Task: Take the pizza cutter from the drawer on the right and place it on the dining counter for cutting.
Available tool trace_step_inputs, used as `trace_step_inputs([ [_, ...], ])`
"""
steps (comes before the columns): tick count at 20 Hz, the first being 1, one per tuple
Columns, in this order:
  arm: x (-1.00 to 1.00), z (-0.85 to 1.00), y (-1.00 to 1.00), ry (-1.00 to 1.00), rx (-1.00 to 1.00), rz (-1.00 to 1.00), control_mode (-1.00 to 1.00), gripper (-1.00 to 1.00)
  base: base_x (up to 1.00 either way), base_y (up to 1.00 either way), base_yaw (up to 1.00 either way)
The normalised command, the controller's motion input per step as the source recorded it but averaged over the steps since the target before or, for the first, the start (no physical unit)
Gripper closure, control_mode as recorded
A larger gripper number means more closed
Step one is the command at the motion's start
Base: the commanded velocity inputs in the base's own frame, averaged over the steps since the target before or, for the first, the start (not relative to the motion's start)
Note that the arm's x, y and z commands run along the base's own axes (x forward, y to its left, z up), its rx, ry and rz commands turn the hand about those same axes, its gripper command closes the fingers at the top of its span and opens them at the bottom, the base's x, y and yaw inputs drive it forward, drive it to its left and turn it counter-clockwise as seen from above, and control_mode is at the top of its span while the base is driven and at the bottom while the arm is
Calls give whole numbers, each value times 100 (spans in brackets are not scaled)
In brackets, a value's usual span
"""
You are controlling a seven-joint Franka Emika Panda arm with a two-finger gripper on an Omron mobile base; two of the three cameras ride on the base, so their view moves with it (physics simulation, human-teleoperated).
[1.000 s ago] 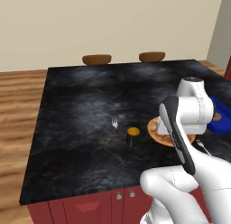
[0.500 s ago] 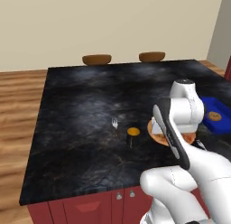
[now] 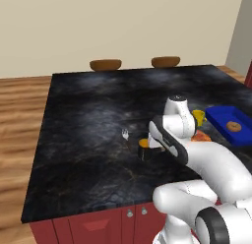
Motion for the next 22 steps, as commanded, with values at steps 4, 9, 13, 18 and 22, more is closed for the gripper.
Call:
trace_step_inputs([
  [4,53,-66,0,0,0,9,-100,100,0,0,0],
  [9,5,-54,-10,-1,1,14,-100,100,0,0,0],
  [13,20,-44,0,0,0,8,-100,100,0,0,0],
  [18,27,-36,1,0,0,4,-100,100,0,0,0],
  [22,6,-11,0,0,0,3,-100,100,0,0,0],
])
